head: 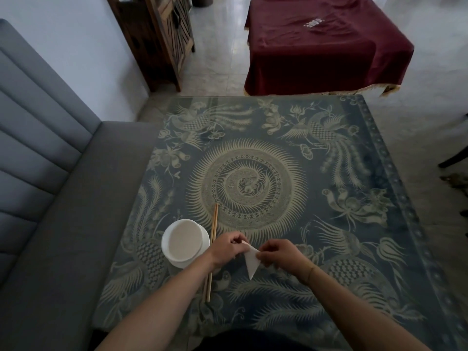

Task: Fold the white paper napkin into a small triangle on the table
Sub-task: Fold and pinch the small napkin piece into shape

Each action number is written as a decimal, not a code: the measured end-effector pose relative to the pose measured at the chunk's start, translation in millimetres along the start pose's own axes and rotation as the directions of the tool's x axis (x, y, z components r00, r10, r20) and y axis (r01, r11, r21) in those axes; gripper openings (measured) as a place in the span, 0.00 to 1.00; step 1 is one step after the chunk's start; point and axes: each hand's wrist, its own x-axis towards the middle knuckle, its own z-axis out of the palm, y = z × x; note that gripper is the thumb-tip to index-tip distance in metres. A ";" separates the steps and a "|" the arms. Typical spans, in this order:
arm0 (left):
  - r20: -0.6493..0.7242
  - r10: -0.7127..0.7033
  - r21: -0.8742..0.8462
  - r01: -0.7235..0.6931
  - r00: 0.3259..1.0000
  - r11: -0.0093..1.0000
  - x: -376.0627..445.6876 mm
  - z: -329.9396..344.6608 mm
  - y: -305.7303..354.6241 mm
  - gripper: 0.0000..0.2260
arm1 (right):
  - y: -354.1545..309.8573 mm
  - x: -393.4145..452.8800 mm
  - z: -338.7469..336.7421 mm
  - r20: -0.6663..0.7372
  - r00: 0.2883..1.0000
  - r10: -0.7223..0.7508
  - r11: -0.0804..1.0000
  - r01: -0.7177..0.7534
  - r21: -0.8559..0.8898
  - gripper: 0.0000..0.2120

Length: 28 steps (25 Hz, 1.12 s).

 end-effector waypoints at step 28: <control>-0.517 -0.142 0.080 0.213 0.844 0.974 -21.3 15.1 -41.9 0.13 | -3.9 50.6 69.2 -0.307 0.945 0.116 0.974 -0.168 -0.150 0.04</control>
